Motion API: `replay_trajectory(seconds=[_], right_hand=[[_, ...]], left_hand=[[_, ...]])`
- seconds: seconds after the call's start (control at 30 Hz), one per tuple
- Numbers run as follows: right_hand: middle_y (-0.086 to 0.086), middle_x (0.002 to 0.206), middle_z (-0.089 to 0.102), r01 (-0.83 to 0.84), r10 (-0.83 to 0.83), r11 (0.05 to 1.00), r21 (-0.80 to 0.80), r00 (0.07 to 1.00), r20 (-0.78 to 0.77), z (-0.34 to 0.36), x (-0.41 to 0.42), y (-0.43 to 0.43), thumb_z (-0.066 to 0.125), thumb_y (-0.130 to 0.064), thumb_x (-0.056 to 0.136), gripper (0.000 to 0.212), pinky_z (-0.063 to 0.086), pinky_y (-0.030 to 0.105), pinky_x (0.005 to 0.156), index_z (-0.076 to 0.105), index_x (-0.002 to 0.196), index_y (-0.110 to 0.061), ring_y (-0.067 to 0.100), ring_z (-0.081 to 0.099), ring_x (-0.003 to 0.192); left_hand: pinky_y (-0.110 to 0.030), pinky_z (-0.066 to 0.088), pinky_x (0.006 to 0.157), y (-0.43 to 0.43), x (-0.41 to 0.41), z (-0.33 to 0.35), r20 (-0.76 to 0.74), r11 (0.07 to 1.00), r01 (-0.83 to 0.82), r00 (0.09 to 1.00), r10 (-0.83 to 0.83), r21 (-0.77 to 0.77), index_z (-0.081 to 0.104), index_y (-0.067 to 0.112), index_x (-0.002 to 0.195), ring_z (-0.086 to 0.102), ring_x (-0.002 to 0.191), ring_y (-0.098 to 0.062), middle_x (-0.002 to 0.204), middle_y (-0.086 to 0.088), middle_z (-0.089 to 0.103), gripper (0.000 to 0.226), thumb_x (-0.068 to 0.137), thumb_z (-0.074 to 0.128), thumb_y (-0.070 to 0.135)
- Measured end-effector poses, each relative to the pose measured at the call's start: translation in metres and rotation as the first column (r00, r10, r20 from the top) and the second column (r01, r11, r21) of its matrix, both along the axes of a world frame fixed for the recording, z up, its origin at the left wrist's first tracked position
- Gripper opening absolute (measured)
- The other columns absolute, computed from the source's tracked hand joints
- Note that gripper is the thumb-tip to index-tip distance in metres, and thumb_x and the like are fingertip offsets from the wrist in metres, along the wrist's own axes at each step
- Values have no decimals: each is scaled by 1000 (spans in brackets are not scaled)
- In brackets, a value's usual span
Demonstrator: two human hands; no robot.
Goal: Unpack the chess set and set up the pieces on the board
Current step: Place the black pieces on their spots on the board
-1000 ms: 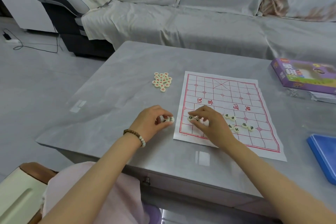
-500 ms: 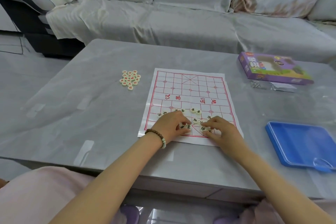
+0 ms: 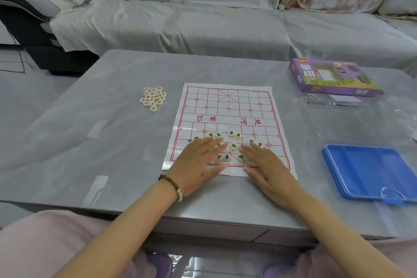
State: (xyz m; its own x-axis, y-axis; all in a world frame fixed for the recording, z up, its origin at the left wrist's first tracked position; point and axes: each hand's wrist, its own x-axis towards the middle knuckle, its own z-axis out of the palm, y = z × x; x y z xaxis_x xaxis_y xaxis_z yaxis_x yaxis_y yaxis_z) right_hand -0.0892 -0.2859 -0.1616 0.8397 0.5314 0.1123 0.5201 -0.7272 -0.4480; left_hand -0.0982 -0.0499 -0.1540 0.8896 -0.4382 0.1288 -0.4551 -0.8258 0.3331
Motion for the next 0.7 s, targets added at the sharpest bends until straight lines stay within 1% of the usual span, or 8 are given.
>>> replay_trajectory(seconds=[0.03,0.1,0.2,0.3,0.47,0.57,0.63,0.7], right_hand=[[-23,152,15,-49,49,997,-63,999,-1,-2,-2,0,12,-62,92,63,-3,20,116,24,146,-33,-5,2,142],[-25,153,1,-82,81,983,-167,997,-12,-6,-4,-4,-1,-63,90,64,-10,23,116,11,147,-37,-6,-10,140],[-26,151,-11,-88,85,958,-274,996,-25,-5,-5,-8,1,-56,92,55,-16,26,115,-3,145,-41,-6,-21,138],[-26,149,-19,-87,82,941,-326,996,-27,-4,-2,-9,0,-56,91,56,-21,26,113,-11,144,-41,-5,-27,136],[-24,151,-16,-33,34,961,-276,999,-3,-6,8,-10,-11,-67,84,67,-17,26,115,-11,144,-38,-3,-23,138],[-19,153,-16,133,-136,971,-200,991,-2,-14,13,-17,-5,-70,82,74,-13,25,116,-12,146,-33,0,-20,140],[-13,154,-17,221,-231,953,-208,973,-25,-17,14,-18,2,-69,87,76,-11,25,116,-13,148,-26,4,-17,142],[-8,156,-14,254,-268,944,-212,963,-41,-17,14,-15,13,-66,90,78,-8,27,117,-12,149,-21,7,-13,144]], left_hand=[[-29,-5,117,-2,-5,-4,-9,995,54,999,-54,84,9,32,146,-4,142,-6,154,15,1,69,86,6,63],[-26,-18,112,0,-12,-14,-39,979,96,995,-91,177,-7,32,145,-20,139,-5,151,17,-15,71,82,-8,64],[-30,-19,112,4,-14,-20,-86,969,100,993,-83,224,-13,32,145,-27,137,-6,151,17,-20,76,78,-14,68],[-31,-20,112,3,-10,-16,-85,958,96,993,-76,270,-16,32,144,-29,136,-6,149,17,-23,76,77,-12,68],[-30,-19,113,7,0,-12,-70,969,54,997,-38,241,-17,36,142,-28,136,-6,149,17,-24,72,78,-9,68],[-33,-15,114,19,2,-17,-88,988,-94,991,105,123,-21,37,140,-29,136,-7,148,16,-28,80,71,-18,76],[-32,-15,113,28,6,-21,-106,960,-235,962,253,153,-23,28,142,-27,137,-10,147,11,-30,91,66,-17,78],[-32,-13,113,36,9,-23,-151,921,-339,917,369,193,-18,18,145,-20,141,-15,152,4,-25,99,67,-10,78]])
